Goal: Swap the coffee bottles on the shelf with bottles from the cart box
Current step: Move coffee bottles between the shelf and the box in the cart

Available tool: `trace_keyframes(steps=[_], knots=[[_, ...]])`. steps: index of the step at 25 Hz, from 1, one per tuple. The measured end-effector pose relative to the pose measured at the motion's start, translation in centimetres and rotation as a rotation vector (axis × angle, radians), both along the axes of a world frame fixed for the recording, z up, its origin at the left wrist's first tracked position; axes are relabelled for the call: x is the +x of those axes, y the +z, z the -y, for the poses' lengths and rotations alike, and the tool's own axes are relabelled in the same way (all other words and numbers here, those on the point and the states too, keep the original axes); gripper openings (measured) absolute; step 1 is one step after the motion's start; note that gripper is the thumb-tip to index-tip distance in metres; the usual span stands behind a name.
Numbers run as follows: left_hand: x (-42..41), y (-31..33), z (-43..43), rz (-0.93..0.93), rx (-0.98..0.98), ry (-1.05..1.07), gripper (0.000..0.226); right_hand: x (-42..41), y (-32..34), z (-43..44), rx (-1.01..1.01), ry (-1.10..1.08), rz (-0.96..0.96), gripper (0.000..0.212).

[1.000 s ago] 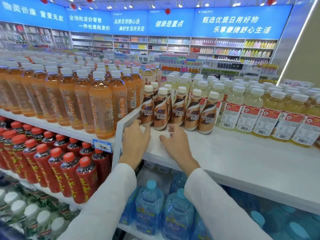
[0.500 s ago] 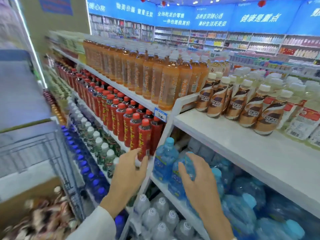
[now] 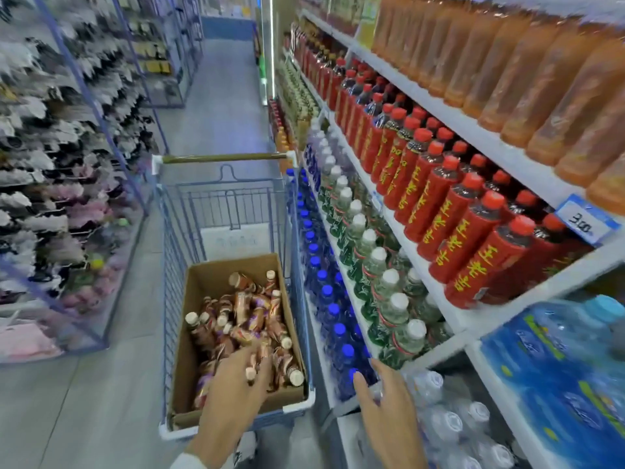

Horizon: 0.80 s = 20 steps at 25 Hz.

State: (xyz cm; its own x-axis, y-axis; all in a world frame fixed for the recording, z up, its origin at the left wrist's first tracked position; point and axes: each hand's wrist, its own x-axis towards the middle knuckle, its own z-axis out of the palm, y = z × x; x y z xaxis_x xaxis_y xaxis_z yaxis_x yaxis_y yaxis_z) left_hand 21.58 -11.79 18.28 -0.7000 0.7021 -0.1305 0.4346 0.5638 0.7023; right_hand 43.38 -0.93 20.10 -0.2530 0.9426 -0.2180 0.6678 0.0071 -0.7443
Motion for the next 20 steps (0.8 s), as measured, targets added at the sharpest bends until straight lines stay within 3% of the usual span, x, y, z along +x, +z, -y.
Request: trace_keyframes(steps=[6,10,12,17,20], knots=[[-8.8,-6.6,1.2,0.169,-0.156,0.099,0.037,-10.4,-5.6,-0.3,-0.197,0.037,0.149,0.042],[-13.4,-11.0,-0.9,0.485,-0.18,0.246,0.033,-15.1,-6.3,-0.3,-0.296,0.072,0.196,0.038],[-14.9,-13.3,-2.5,0.556,-0.235,0.308,0.035,-16.7,-6.8,-0.8,-0.337,0.094,0.199,0.036],[-17.5,-18.3,-5.4,0.501,-0.347,0.379,0.031,-19.1,-8.5,-2.7,-0.416,0.147,0.235,0.041],[-19.9,-21.4,-5.9,0.464,-0.388,0.304,0.029,-20.0,-9.9,-3.9,-0.426,0.218,0.256,0.043]])
